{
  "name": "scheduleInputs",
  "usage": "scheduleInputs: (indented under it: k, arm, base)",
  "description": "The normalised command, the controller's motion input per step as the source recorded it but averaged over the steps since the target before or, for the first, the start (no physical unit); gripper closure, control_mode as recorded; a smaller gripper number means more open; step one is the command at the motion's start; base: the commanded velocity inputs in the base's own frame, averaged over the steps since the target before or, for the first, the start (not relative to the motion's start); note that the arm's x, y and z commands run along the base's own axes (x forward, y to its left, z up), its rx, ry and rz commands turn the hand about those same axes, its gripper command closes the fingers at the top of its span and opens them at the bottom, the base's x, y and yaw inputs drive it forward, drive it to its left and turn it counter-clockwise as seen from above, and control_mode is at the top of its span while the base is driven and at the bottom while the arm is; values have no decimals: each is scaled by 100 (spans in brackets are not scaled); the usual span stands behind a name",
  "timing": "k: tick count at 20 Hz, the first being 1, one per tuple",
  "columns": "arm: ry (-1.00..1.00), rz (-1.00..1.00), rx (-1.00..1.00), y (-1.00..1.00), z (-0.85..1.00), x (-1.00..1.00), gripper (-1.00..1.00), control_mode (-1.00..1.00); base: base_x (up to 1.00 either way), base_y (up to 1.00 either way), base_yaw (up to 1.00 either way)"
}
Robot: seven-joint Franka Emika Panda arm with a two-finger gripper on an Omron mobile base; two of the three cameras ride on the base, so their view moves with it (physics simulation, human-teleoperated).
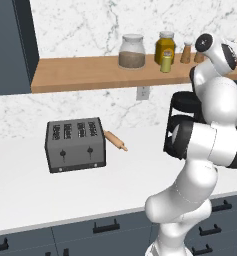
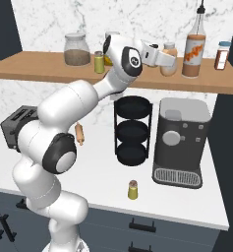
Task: Put the shaker and condiment bottle from the counter next to their counterparts in the cabinet.
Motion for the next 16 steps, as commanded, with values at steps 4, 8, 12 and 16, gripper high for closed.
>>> scheduleInputs:
  k: [4,8,12,16]
  arm:
    - [1,0,0,-7,-19,6,100,-100]
    - [0,0,-1,1,-22,0,-100,-100]
    - [0,0,0,0,-13,5,-100,-100]
    - [0,0,0,0,0,2,-100,-100]
  base:
    - [0,0,0]
    - [0,0,0]
    - [0,0,0]
    - [0,0,0]
